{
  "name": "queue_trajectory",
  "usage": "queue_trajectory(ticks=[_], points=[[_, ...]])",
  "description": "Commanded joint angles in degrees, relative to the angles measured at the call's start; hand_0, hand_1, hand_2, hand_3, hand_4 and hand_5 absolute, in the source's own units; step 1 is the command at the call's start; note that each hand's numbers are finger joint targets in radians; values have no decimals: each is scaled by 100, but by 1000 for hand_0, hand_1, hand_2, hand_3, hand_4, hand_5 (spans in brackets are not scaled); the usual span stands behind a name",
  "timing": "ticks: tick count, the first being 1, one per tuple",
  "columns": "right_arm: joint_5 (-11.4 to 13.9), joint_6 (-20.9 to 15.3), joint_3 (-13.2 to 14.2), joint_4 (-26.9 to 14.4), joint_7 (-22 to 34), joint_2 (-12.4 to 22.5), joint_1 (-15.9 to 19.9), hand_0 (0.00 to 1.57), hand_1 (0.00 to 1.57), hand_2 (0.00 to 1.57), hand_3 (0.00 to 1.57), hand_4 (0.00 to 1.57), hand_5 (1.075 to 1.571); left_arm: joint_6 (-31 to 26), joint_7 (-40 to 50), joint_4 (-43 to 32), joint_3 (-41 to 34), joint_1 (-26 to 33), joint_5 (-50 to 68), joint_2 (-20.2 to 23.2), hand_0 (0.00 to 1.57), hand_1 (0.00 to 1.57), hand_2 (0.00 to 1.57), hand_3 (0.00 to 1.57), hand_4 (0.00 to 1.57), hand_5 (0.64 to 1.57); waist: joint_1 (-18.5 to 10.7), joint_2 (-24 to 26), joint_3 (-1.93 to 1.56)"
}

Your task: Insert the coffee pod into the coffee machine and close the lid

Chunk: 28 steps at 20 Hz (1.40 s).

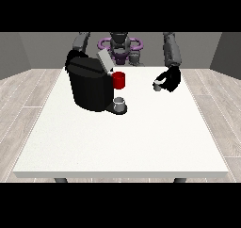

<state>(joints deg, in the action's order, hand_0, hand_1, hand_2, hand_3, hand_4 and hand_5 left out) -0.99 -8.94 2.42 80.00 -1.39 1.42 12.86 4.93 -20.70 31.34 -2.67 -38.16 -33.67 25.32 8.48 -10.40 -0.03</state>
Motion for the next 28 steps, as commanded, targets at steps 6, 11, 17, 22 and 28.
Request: queue_trajectory(ticks=[6, 11, 17, 22, 28], points=[[61, 21, -88, -354, -155, -88, -134, 0, 0, 0, 0, 456, 1571, -896, -33, 368, -65, -616, 126, 190, 1243, 1243, 1327, 1315, 535, 1571, -11, 382, 4], [-72, 98, 52, -662, -349, -33, 142, 0, 0, 0, 0, 475, 1571, -768, 487, 697, 174, -1050, -136, -234, 1255, 1255, 1332, 1288, 556, 1571, 57, 382, 2], [-98, 133, -112, -208, 24, -60, 131, 0, 0, 0, 0, 504, 1571, -1271, 598, 508, -81, -1271, -25, 62, 1255, 1255, 1332, 1288, 556, 1571, 305, 486, 4], [-63, 117, -29, -180, -89, 58, 234, 0, 0, 0, 0, 492, 1571, -1282, 645, 604, -276, -1833, -26, 393, 1072, 1072, 1218, 1232, 520, 1571, 495, 235, 4], [-70, 141, 87, -406, -111, 154, 498, 0, 0, 0, 0, 502, 1571, -1204, 1549, 639, -379, -2465, 5, 6, 1239, 1239, 1262, 1198, 476, 1571, 591, 45, 1]])
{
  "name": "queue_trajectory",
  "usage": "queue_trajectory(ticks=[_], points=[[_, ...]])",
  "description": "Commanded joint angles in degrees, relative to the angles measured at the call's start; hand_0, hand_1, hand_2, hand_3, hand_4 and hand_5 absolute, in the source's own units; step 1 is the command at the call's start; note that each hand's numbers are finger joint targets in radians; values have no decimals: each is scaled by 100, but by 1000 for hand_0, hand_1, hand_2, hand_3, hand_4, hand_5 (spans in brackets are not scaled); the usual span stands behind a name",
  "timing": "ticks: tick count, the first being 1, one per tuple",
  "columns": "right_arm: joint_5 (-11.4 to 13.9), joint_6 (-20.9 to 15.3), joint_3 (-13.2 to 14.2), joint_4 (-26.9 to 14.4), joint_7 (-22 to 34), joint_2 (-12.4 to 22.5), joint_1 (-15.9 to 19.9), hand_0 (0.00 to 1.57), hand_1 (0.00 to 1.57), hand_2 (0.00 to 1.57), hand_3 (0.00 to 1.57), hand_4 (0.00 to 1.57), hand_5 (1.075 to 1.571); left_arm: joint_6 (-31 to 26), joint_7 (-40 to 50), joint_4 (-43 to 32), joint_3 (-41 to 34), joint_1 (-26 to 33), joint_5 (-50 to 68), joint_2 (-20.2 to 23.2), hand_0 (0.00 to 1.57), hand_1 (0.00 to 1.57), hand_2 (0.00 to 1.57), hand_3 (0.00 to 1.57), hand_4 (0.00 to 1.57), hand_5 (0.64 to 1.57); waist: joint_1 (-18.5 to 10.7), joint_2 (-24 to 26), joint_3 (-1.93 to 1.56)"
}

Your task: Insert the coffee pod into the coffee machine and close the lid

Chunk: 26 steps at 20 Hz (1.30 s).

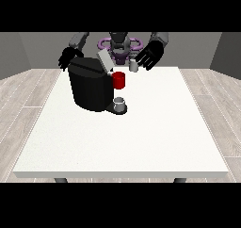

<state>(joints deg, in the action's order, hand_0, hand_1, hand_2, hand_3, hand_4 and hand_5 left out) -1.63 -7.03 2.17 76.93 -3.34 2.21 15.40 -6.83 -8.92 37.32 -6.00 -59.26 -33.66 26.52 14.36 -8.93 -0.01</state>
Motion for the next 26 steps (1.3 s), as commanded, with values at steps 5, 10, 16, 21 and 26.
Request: queue_trajectory(ticks=[5, 10, 16, 21, 26], points=[[145, -181, -55, 66, -60, -64, 224, 0, 0, 0, 0, 483, 1571, -138, 227, -14, -80, -595, -20, -2, 1284, 1284, 1340, 1276, 519, 1571, 175, -314, 0], [88, -160, -20, 89, -17, -57, 329, 0, 0, 0, 0, 519, 1571, 86, 377, -6, -12, -739, -218, -45, 1262, 1262, 1297, 1237, 494, 1571, 247, -416, -1], [105, -288, 47, 197, 38, -2, 559, 0, 0, 0, 0, 530, 1571, 39, 349, -118, -71, -878, -207, -77, 1292, 1292, 1315, 1222, 498, 1571, 325, -636, 0], [-116, 4, 55, 316, 263, 89, 413, 0, 0, 0, 0, 518, 1571, 111, 200, -158, -55, -709, -261, -122, 1268, 1268, 1300, 1217, 512, 1571, 371, -569, 1], [-72, -74, 172, -35, -414, 12, 190, 0, 0, 0, 0, 525, 1571, -188, 185, -58, -18, -849, -242, -122, 1183, 1183, 1251, 1180, 499, 1571, 153, -625, -2]])
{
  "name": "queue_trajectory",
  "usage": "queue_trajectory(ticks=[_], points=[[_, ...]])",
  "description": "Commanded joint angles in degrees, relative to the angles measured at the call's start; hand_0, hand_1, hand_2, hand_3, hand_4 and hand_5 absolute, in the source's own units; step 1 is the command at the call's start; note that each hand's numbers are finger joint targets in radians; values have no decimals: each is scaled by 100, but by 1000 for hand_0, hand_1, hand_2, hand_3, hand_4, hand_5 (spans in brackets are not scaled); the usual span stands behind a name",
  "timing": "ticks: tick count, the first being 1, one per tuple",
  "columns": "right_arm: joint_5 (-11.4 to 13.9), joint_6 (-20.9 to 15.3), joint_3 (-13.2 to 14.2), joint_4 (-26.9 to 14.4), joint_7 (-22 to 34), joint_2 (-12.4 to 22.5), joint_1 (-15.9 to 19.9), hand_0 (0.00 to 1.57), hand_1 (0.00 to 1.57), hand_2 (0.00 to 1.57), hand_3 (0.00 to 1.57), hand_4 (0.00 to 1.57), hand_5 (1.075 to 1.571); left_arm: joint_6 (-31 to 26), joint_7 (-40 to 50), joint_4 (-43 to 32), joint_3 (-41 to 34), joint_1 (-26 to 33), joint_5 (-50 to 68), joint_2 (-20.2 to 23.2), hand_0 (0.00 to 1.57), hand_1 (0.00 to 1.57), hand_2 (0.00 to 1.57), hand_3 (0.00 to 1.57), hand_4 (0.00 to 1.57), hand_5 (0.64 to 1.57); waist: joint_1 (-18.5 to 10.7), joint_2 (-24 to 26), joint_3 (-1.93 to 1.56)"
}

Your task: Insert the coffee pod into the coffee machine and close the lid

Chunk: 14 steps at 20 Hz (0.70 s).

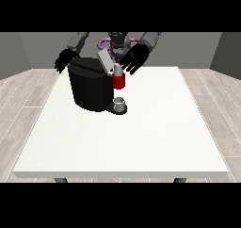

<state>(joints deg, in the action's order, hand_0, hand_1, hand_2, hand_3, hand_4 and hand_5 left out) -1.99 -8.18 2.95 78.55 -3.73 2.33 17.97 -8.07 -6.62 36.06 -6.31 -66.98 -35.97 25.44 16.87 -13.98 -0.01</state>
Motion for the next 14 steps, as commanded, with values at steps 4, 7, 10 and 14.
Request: queue_trajectory(ticks=[4, 7, 10, 14], points=[[-47, 80, 18, 89, -69, 51, -45, 0, 0, 0, 0, 462, 1571, 112, -272, -54, -61, 51, -39, 51, 1203, 1203, 1272, 1200, 500, 1571, 45, -199, 1], [-44, -135, 189, -182, -210, -5, 296, 0, 0, 0, 0, 457, 1571, 71, -18, 41, 79, -83, -111, -248, 1204, 1204, 1279, 1208, 521, 1571, -194, -169, -1], [37, -133, 36, -41, -134, -45, 126, 0, 0, 0, 0, 433, 1571, 54, 52, -114, -34, -142, -136, -22, 1164, 1164, 1239, 1182, 492, 1571, -28, -195, 0], [-183, 126, 302, -270, -187, 216, 100, 0, 0, 0, 0, 446, 1571, 132, 200, -41, 20, -113, -181, -226, 1221, 1221, 1275, 1199, 488, 1571, -24, -149, -2]])
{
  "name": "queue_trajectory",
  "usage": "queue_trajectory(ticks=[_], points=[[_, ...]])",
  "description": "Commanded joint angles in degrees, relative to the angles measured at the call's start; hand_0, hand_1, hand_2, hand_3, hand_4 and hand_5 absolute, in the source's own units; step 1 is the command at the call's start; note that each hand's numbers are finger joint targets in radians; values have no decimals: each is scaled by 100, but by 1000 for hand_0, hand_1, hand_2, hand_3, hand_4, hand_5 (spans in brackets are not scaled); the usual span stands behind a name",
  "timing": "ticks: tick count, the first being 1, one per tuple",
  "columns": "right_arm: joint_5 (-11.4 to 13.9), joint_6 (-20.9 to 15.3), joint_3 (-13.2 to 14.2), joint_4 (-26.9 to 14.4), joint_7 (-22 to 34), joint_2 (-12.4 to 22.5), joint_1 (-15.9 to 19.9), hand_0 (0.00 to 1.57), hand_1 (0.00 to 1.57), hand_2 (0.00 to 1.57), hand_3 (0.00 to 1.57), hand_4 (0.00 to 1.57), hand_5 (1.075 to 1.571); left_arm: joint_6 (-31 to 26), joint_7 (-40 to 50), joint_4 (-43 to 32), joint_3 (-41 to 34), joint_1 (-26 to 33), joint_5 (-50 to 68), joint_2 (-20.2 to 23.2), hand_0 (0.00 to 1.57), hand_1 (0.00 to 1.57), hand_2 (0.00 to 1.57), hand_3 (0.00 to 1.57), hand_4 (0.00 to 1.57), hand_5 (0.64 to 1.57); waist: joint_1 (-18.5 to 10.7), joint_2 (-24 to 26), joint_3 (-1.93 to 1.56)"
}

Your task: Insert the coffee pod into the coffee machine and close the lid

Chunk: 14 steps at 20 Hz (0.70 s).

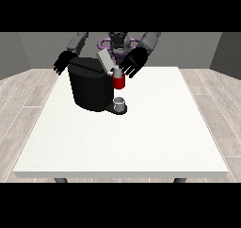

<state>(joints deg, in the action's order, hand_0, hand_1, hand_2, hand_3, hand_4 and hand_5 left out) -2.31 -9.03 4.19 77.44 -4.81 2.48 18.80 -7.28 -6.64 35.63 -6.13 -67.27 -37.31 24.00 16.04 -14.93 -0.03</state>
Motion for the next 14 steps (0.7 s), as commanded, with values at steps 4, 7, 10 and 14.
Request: queue_trajectory(ticks=[4, 7, 10, 14], points=[[117, -101, -217, 318, 355, -76, -34, 0, 0, 0, 0, 418, 1571, -22, -127, -188, -22, 115, -44, -12, 1221, 1221, 1265, 1171, 485, 1571, 134, 54, 4], [123, -142, -197, 169, 279, -122, -15, 0, 0, 0, 0, 397, 1571, -157, 47, -209, -59, -45, -44, 58, 1196, 1196, 1240, 1142, 466, 1571, 95, -29, 2], [-24, -29, -1, 221, 359, 79, 121, 0, 0, 0, 0, 401, 1571, -91, -101, -164, 26, 133, -85, -104, 1161, 1161, 1195, 1058, 457, 1571, 41, 24, 2], [124, -245, -104, 169, 3, -147, 102, 0, 0, 0, 0, 431, 1571, -35, -128, -108, 37, -28, -209, 99, 1118, 1118, 1158, 990, 442, 1571, -10, -136, 2]])
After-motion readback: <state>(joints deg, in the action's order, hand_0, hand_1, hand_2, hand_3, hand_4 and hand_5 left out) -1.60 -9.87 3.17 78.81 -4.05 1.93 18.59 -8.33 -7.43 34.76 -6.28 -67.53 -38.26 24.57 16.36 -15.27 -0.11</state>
